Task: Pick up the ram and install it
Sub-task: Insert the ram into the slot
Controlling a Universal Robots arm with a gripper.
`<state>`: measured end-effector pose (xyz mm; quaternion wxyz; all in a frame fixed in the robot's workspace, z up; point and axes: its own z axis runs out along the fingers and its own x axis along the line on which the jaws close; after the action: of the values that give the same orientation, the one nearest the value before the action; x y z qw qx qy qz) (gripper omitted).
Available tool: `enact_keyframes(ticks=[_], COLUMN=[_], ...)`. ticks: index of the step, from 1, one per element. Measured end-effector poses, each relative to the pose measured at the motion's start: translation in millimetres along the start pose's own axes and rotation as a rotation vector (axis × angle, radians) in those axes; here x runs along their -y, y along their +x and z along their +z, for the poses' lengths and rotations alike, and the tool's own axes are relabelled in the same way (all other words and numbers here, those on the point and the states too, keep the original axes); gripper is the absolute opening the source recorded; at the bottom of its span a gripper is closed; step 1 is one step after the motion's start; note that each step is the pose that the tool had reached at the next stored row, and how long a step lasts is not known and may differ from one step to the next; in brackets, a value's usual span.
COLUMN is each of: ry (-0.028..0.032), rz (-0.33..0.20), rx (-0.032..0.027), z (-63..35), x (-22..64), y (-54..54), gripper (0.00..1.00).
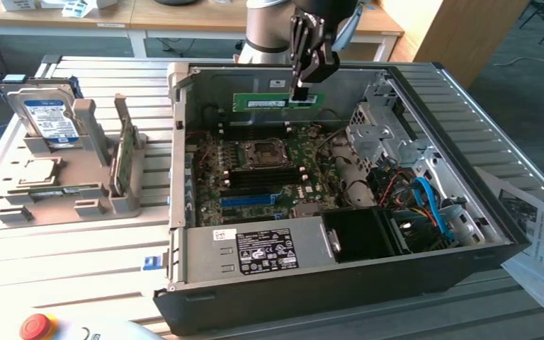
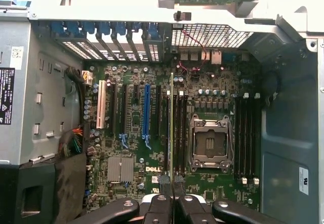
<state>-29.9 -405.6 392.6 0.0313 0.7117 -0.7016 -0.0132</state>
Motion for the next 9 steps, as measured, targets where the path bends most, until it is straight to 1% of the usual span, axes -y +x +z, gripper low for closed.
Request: enact_keyframes(ticks=[5,9], ry=[0.0,-0.0001], rz=[0.0,0.0], rx=[0.0001,-0.0001], z=[0.6,6.0], x=[0.0,0.4], y=[0.0,-0.1], gripper=[0.12,0.12])
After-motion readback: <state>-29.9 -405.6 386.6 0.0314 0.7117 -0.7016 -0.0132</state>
